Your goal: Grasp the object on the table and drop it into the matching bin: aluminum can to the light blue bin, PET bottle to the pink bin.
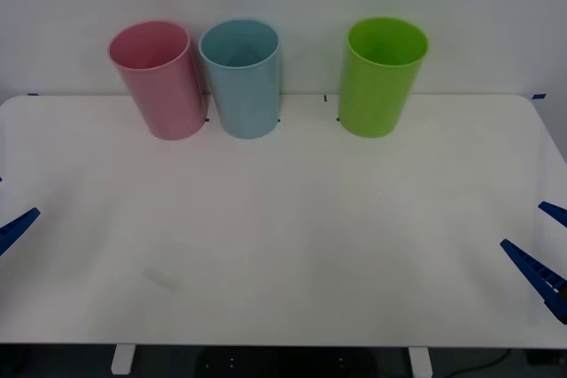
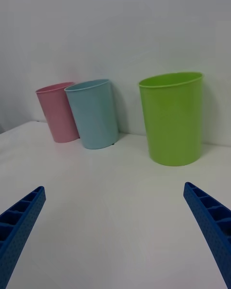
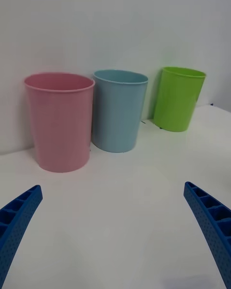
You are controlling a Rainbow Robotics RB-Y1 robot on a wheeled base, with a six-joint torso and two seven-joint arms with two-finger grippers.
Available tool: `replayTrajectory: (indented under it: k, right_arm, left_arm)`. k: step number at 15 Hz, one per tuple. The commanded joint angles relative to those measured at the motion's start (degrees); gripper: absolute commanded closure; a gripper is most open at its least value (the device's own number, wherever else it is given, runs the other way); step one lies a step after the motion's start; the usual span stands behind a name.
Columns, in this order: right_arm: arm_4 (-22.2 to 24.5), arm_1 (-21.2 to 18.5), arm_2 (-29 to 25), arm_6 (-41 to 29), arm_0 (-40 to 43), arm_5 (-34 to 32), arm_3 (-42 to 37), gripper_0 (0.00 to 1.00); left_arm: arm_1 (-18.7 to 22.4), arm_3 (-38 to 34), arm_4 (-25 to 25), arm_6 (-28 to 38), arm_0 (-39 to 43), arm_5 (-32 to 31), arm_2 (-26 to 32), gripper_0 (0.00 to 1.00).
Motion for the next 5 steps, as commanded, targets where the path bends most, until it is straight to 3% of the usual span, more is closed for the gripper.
replayTrajectory:
  k: [1,5]
  right_arm:
    - [0.0,0.0,0.0,0.0,0.0,0.0,0.0,0.0]
    - [0.0,0.0,0.0,0.0,0.0,0.0,0.0,0.0]
  left_arm:
    - [0.8,-0.3,-1.3,-0.7,0.0,-0.1,0.0,0.0]
    - [0.8,-0.3,-1.3,-0.7,0.0,-0.1,0.0,0.0]
